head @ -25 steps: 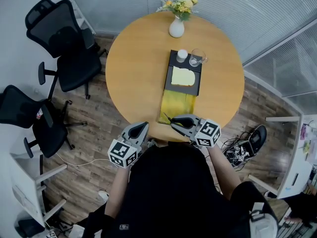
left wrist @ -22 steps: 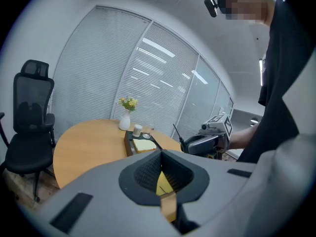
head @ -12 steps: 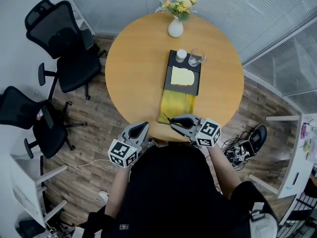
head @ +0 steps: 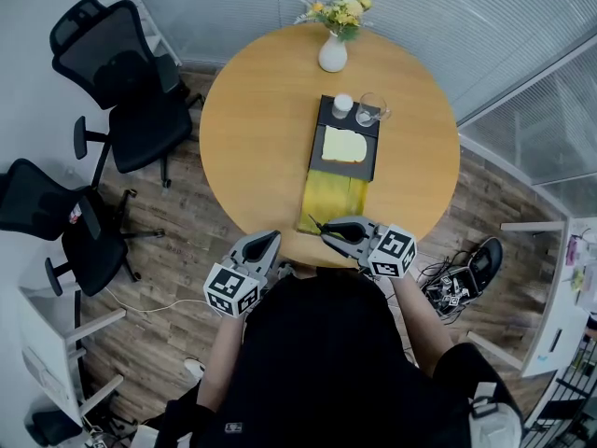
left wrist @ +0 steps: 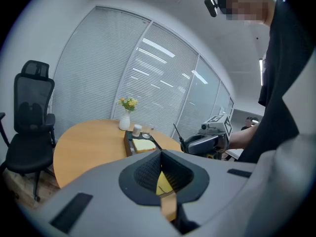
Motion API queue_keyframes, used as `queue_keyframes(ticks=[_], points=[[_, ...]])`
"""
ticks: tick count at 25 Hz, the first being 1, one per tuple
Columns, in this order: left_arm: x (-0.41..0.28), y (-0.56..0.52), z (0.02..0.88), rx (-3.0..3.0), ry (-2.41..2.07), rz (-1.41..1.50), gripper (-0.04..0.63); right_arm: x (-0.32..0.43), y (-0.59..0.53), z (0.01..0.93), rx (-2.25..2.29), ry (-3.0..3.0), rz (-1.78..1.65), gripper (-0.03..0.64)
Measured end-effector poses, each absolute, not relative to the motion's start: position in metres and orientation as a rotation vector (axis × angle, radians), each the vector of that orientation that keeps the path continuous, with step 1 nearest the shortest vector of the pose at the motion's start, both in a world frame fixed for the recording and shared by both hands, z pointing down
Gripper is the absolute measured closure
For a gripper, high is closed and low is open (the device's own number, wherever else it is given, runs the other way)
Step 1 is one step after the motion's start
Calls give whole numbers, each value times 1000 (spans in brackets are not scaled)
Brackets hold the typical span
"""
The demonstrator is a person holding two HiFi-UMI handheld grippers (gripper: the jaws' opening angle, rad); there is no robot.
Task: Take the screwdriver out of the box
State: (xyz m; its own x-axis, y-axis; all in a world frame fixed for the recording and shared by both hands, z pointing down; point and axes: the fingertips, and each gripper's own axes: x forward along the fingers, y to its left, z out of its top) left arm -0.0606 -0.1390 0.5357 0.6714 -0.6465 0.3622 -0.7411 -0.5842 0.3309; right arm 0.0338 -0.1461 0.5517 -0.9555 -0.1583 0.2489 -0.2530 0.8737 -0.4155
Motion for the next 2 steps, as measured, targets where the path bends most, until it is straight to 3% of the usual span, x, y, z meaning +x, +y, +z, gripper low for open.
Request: queue_keyframes(ticks=[2], points=[[-60, -137, 536, 2428, -1077, 284, 591, 34, -145, 552, 320, -2836, 674, 561]])
